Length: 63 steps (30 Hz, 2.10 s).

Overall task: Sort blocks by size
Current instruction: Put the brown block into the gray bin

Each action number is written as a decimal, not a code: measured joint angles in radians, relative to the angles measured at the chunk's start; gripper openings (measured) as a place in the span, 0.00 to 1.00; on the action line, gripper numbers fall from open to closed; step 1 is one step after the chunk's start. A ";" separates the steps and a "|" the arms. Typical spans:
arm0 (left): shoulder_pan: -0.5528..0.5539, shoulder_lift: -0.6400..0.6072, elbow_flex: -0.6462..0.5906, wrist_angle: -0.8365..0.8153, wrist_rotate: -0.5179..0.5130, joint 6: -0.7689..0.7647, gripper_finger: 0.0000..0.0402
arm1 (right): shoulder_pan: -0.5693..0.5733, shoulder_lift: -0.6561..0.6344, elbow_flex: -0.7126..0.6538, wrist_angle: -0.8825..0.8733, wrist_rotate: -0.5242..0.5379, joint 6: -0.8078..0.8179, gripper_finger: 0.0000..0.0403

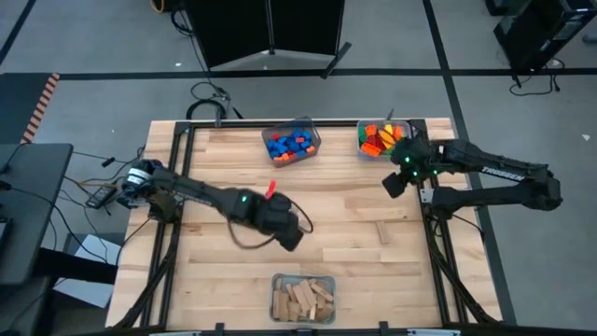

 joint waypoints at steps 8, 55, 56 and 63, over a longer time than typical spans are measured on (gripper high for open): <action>-0.156 0.019 0.000 0.123 -0.077 -0.381 0.26 | 0.178 -0.069 -0.040 -0.115 0.122 0.222 0.50; -0.340 0.243 0.112 0.355 0.078 -0.353 0.64 | 0.532 -0.064 -0.040 -0.044 0.254 0.481 0.42; -0.340 0.243 0.112 0.358 0.082 -0.354 0.65 | 0.532 -0.064 -0.040 -0.044 0.254 0.479 0.42; -0.334 0.242 0.112 0.394 0.062 -0.095 0.66 | 0.532 -0.064 -0.040 -0.039 0.277 0.479 0.42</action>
